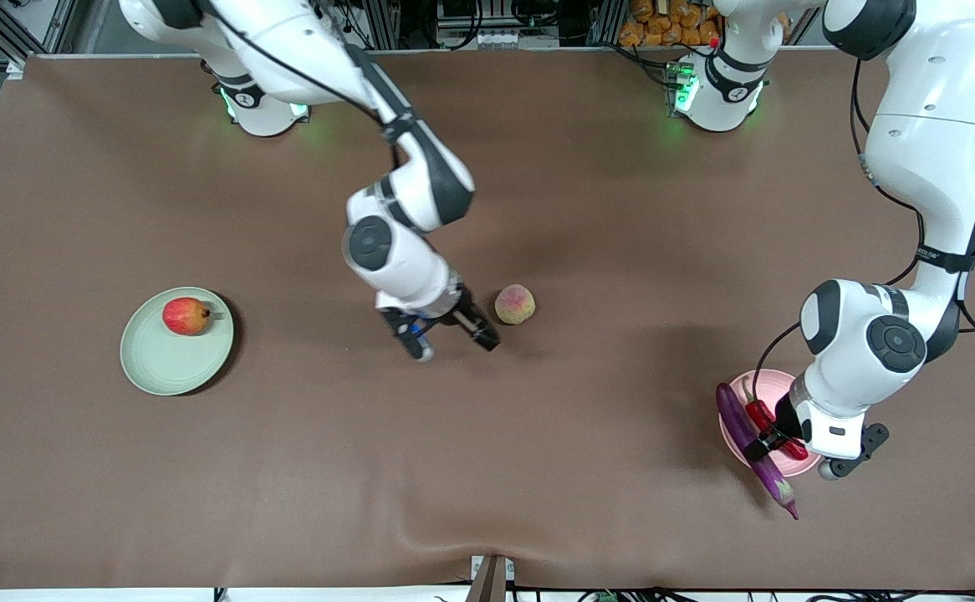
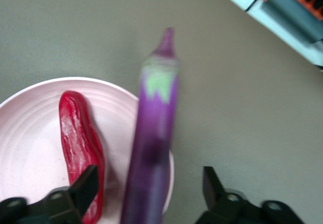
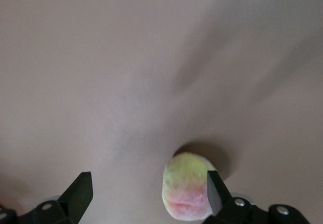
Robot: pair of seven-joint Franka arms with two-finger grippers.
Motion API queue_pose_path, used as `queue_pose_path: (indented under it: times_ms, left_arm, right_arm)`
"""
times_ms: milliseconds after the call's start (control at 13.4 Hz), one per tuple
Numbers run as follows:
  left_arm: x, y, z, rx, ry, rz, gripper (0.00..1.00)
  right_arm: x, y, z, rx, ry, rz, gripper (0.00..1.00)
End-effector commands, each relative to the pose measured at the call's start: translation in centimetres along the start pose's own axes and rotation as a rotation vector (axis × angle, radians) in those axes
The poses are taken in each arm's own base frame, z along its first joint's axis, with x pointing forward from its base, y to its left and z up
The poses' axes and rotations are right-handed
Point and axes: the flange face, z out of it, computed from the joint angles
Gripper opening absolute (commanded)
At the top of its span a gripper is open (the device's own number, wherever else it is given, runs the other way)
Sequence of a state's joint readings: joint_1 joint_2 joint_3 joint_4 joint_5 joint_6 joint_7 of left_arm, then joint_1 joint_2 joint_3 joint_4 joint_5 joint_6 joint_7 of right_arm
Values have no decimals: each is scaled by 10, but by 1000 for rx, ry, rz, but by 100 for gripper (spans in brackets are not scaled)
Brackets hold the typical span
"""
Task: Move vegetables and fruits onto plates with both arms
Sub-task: 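Place the eggplant on the pink plate while the right gripper reaches the pale apple, then grasp the pale apple with the right gripper while the left gripper withdraws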
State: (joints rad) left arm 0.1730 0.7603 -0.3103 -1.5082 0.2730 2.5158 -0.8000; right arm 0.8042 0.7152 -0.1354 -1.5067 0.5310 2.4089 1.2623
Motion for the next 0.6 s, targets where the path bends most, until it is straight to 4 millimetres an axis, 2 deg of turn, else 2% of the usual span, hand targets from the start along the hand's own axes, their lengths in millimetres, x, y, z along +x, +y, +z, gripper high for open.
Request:
queue_pose_path:
  times_ms: [0, 149, 298, 447, 521]
  left_arm:
    - [-1, 15, -52, 42, -12, 36, 100]
    - [-1, 23, -94, 68, -14, 50, 100]
    - [-6, 34, -132, 77, -17, 64, 100]
    - [-9, 36, -172, 108, -15, 98, 100]
    - [-11, 35, -190, 122, -22, 132, 100]
  right_arm:
    - [-24, -2, 19, -7, 4, 30, 100]
    - [-31, 6, 41, -41, 29, 64, 100]
    - [-46, 18, 71, -72, 69, 33, 100]
    - [-57, 23, 93, -19, 98, 14, 100]
    - [-57, 23, 96, -13, 102, 19, 39]
